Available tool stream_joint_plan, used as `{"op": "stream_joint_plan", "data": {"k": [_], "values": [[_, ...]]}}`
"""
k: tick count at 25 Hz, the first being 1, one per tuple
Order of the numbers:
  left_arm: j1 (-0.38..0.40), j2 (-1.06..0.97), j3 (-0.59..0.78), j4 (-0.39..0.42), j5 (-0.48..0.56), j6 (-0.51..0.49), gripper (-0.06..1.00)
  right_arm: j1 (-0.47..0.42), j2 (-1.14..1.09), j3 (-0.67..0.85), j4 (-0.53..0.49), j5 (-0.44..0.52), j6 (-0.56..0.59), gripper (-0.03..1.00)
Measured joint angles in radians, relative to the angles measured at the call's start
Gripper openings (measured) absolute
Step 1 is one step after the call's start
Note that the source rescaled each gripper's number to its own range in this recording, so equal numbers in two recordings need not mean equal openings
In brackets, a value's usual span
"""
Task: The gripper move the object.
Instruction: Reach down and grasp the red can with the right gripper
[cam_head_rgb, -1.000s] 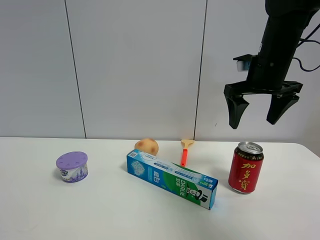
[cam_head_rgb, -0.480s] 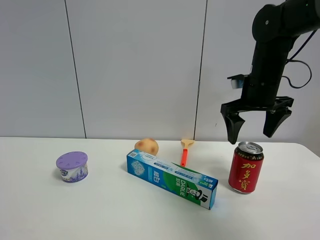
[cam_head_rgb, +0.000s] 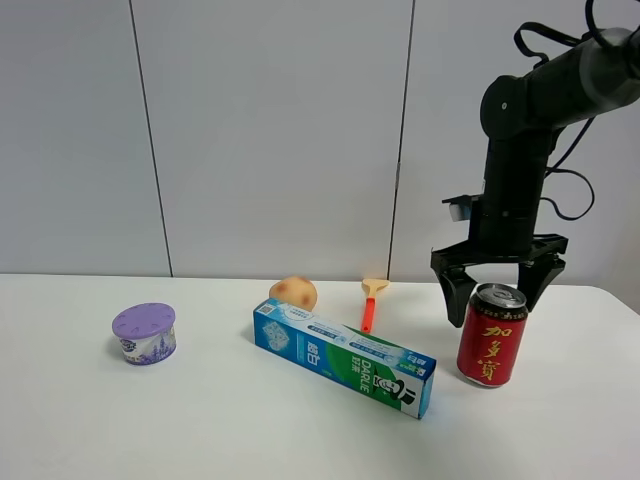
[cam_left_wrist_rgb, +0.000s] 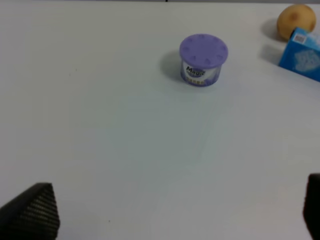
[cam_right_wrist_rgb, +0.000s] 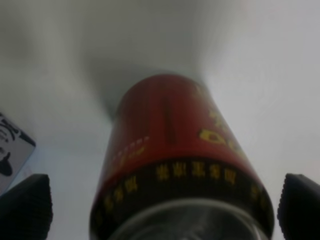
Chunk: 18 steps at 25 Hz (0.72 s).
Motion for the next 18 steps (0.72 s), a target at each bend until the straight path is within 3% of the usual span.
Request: {"op": "stream_joint_plan", "data": {"k": [7, 11, 14, 18], "values": [[0.0, 0.0, 0.0, 0.0, 0.0, 0.0, 1.0, 0.0, 0.034, 0.0, 0.0, 0.007, 0.001, 0.68], [0.0, 0.0, 0.0, 0.0, 0.0, 0.0, 1.0, 0.0, 0.034, -0.001, -0.01, 0.025, 0.004, 0.38], [0.0, 0.0, 0.0, 0.0, 0.0, 0.0, 1.0, 0.0, 0.034, -0.001, -0.014, 0.036, 0.009, 0.0], [0.0, 0.0, 0.0, 0.0, 0.0, 0.0, 1.0, 0.0, 0.034, -0.001, -0.014, 0.04, 0.032, 0.0]]}}
